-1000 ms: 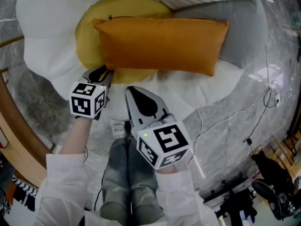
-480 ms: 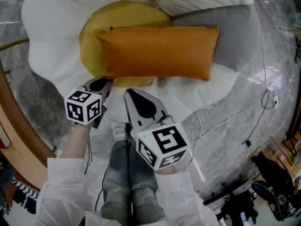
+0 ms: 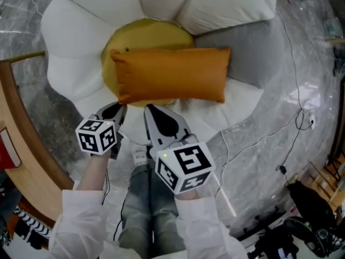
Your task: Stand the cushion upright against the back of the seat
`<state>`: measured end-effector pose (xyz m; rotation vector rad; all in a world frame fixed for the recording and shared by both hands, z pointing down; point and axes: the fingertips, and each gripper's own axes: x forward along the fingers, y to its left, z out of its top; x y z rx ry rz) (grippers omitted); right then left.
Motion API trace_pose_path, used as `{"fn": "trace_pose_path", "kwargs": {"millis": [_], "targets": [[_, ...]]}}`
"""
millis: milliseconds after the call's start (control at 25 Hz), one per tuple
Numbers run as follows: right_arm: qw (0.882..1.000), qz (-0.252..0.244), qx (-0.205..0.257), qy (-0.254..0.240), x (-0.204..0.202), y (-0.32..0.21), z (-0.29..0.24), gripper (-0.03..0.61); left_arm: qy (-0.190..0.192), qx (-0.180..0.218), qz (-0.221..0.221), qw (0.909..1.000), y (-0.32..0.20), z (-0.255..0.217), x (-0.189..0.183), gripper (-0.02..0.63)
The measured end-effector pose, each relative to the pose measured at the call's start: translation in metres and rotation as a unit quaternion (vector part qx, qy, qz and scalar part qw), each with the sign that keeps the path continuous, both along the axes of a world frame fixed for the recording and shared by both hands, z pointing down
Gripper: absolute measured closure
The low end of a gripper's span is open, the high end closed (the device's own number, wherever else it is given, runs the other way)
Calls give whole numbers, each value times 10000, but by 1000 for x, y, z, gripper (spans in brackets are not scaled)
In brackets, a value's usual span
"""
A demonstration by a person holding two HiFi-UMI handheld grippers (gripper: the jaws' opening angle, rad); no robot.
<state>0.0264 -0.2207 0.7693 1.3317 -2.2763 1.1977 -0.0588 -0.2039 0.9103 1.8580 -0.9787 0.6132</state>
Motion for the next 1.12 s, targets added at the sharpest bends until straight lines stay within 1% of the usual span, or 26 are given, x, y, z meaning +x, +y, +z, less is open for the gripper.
{"fn": "trace_pose_path", "kwargs": {"millis": [200,440,600,680,760,840,1120], "targets": [[10000,61,37,-44,-6,-6,-31,566,68,219,-231,9995,-11,-38,-5,582],[9998,68,149,-144,-18,-7,-76,566,120,554,-353,9978,-23,-88,-17,583],[9995,172,138,-211,-16,-9,-101,566,-64,881,-591,9943,-41,-124,-24,583],[9994,165,130,-261,-18,-7,-115,566,-93,1061,-659,9921,-48,-146,-26,583],[9994,121,162,-283,-21,-4,-130,566,-70,1187,-640,9908,-54,-166,-25,583],[9992,110,206,-312,-24,-5,-144,566,-44,1227,-564,9908,-60,-181,-22,583],[9984,261,393,-323,-17,-21,-179,566,153,1546,-366,9872,-86,-230,-3,583]]}}
